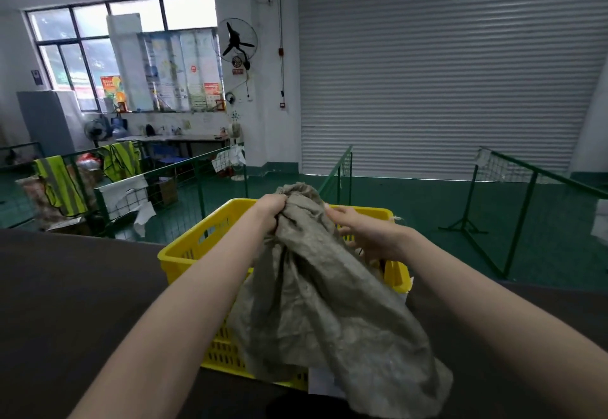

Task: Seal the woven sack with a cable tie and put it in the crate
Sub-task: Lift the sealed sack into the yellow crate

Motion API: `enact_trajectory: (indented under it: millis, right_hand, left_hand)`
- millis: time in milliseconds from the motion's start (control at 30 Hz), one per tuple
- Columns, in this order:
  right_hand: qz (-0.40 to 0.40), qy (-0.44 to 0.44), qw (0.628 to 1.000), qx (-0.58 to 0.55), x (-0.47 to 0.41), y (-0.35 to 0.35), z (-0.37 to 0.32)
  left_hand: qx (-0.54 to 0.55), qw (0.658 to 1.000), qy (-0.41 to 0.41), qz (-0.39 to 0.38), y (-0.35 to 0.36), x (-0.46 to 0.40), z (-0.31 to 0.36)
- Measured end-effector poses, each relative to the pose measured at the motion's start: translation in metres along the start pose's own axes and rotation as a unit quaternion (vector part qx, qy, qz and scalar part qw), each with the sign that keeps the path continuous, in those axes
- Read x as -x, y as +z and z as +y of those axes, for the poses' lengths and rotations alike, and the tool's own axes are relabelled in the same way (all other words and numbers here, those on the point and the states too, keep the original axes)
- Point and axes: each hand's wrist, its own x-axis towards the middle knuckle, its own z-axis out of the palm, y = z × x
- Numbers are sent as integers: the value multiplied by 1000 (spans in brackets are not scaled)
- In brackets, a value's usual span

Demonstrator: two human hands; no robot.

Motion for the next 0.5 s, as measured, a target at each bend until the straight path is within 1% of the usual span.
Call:
enact_trajectory:
  millis: [100, 133, 200, 300, 367, 400, 500]
  right_hand:
    - [-6, -1, 999, 38, -4, 8, 0]
    - [3, -4, 999, 52, -5, 10, 0]
    - [58, -4, 995, 87, -12, 10, 2]
    - [144, 12, 972, 186, -13, 0, -4]
    - [166, 15, 950, 264, -9, -12, -16]
    - [178, 9, 935, 306, -6, -19, -24]
    - [224, -9, 882, 415, -1, -40, -51]
  left_hand:
    - [161, 986, -36, -12, 12, 7, 5]
    - [191, 981, -40, -12, 17, 11, 7]
    - [220, 975, -27, -10, 23, 17, 10]
    - [199, 979, -48, 13, 24, 16, 11]
    - [185, 982, -38, -2, 21, 8, 10]
    - [185, 982, -43, -6, 18, 8, 10]
    - [129, 991, -41, 0, 10, -4, 7]
